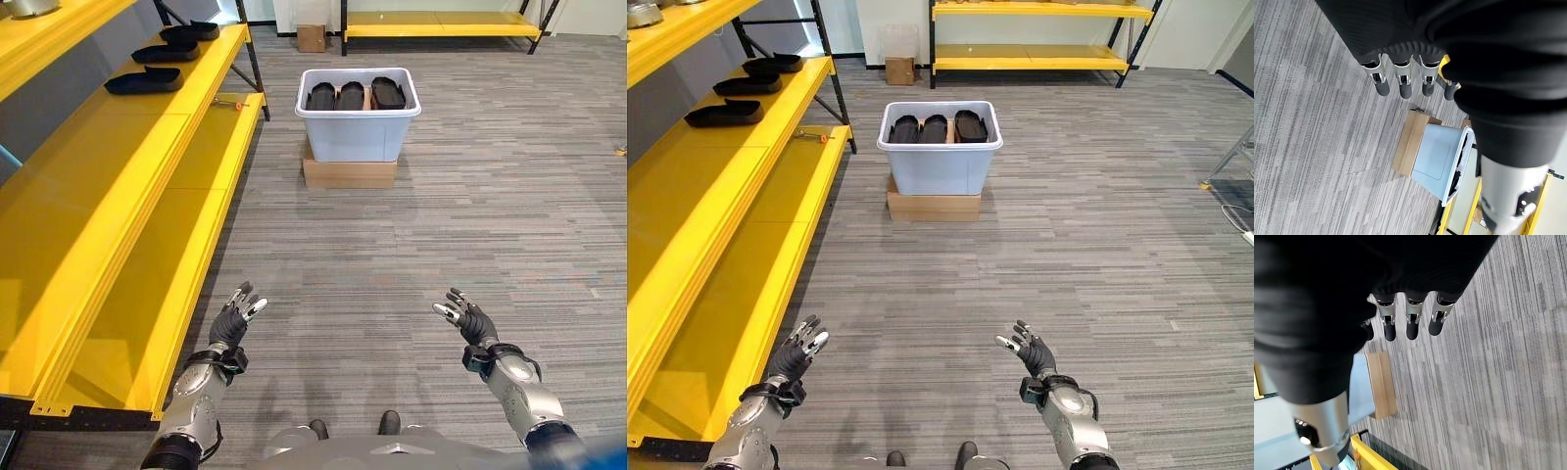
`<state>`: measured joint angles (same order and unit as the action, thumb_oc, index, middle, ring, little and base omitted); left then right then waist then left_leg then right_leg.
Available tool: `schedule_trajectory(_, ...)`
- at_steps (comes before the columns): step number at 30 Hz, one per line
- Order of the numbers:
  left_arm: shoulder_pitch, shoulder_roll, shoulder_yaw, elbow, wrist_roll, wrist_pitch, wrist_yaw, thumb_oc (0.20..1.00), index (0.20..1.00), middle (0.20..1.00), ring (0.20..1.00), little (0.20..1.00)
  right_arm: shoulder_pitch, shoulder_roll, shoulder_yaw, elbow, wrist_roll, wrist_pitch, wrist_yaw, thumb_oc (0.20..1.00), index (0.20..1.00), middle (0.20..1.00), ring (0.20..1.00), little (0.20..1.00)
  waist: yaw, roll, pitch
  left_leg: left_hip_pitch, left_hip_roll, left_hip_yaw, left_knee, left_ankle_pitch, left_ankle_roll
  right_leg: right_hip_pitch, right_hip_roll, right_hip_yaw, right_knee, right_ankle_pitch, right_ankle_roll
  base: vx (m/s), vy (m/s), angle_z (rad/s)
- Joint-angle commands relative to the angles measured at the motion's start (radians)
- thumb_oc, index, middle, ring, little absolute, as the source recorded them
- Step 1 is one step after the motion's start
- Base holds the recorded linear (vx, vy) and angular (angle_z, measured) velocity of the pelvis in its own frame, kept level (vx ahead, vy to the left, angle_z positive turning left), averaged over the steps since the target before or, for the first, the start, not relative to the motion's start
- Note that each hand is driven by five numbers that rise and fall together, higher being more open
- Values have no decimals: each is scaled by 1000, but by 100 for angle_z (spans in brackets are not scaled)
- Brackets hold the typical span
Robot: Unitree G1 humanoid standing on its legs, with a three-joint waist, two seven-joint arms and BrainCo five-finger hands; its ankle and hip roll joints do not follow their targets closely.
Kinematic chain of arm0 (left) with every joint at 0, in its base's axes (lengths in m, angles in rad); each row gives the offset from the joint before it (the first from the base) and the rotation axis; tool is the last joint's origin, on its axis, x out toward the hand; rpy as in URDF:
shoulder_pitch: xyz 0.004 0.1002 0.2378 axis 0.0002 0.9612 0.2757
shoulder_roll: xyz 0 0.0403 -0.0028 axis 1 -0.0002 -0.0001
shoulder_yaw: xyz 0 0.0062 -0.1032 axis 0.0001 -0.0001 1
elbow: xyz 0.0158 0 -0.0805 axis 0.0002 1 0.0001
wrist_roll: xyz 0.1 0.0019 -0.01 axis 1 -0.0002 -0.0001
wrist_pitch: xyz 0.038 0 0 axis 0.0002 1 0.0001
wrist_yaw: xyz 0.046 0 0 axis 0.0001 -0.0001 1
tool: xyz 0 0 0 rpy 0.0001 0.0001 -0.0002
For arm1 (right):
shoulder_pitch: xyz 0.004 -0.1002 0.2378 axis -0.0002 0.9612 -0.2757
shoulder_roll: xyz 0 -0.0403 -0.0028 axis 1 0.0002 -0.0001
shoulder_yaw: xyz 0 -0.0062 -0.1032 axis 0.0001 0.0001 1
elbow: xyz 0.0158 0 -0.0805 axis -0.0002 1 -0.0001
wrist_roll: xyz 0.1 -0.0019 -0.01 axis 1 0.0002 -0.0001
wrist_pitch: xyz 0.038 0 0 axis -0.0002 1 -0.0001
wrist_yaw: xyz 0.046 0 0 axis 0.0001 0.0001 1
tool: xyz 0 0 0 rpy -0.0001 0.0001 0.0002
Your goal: Move parts from the plastic box to the shelf.
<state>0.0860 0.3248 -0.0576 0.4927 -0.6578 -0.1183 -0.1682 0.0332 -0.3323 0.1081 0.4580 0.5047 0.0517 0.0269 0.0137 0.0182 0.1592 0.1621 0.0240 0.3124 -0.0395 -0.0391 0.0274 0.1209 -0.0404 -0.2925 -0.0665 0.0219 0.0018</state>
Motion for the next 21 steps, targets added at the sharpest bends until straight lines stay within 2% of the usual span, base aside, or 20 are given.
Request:
schedule_trajectory(1,-42,24,12,-31,12,4,-23,1000,1000,1000,1000,1000,-55,-19,5,-23,-27,-26,-22,1000,1000,1000,1000,1000,2,-28,-3,-21,59,54,11,25,-69,22,-98,-50,17,4,108,0,0,0)
schedule_trajectory(2,-40,25,9,-18,-2,25,-7,1000,1000,1000,1000,1000,-59,-17,4,-19,30,-8,-10,1000,1000,1000,1000,1000,3,-26,-4,-20,58,55,9,27,-69,23,-99,-51,16,4,110,-20,15,-3)
schedule_trajectory(6,-41,25,-1,-3,14,23,-11,1000,1000,1000,1000,1000,-59,-11,8,-40,49,-14,-5,1000,1000,1000,1000,1000,1,-26,-4,-20,57,58,9,26,-67,22,-98,-52,17,3,110,0,0,0)
schedule_trajectory(11,-21,-10,14,-29,-176,101,-158,1000,1000,1000,1000,1000,-57,3,-3,-28,55,-2,-45,1000,1000,1000,1000,1000,1,-23,-9,-14,54,63,5,22,-66,28,-98,-53,9,6,110,0,0,0)
schedule_trajectory(16,-30,-5,7,-32,-148,87,-142,1000,1000,1000,1000,1000,-56,6,4,-22,33,-22,-31,1000,1000,1000,1000,1000,0,-20,-7,-17,53,59,8,22,-63,22,-99,-50,17,6,110,-17,8,0)
schedule_trajectory(19,-32,-10,6,-43,-156,82,-170,1000,1000,1000,1000,1000,-55,11,8,-37,23,-29,-55,1000,1000,1000,1000,1000,0,-21,-9,-14,50,61,6,20,-61,26,-100,-54,14,8,113,0,0,0)
schedule_trajectory(21,-29,-11,4,-69,-148,80,-154,1000,1000,1000,1000,1000,-49,11,1,-47,20,-31,-74,1000,1000,1000,1000,1000,-1,-20,-9,-14,49,61,4,21,-61,25,-101,-54,13,9,114,-16,7,0)
